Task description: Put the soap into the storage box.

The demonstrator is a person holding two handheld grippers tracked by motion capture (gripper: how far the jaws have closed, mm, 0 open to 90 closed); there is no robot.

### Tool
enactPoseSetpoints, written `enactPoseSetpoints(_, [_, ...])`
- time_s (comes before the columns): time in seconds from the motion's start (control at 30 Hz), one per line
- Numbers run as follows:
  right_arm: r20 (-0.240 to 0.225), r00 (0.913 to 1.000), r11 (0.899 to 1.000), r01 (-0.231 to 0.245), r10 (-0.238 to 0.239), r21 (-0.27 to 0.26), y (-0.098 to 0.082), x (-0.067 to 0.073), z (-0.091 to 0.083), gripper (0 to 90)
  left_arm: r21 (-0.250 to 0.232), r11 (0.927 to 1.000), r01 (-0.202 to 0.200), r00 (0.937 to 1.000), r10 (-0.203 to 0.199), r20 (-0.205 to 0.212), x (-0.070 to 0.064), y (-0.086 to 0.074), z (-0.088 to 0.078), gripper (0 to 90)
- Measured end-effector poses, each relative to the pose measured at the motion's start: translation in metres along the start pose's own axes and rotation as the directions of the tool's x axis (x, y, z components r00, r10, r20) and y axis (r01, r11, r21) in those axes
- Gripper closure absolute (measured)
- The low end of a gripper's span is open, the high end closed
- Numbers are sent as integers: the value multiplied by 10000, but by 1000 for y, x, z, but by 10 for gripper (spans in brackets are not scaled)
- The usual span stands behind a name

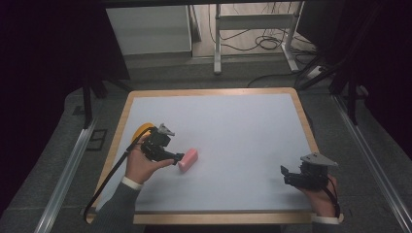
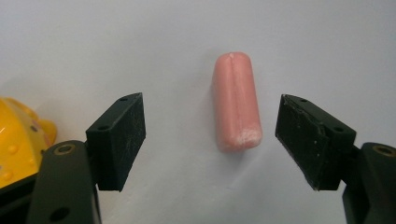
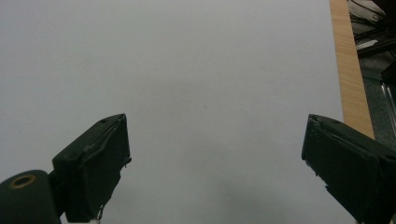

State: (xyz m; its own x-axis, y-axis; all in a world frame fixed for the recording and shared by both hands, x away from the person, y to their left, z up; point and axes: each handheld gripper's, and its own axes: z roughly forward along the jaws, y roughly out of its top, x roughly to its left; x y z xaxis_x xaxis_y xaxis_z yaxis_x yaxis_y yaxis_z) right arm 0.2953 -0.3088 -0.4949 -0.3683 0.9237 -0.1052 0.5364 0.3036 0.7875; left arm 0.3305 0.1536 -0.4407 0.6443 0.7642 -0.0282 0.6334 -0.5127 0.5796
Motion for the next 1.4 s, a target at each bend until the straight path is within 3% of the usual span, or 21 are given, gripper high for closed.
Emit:
enactPoseSetpoints(0.43, [-60,9999,9998,121,-122,-137,1,1,-1,75,430,9990,-157,9998,152,134,-8,8,16,249])
enactPoseSetpoints(1.4, [107,9998,9999,144,-145,62,-2,1,3,75,1472,9891,49,9998,-77,182,-17,15,61,308])
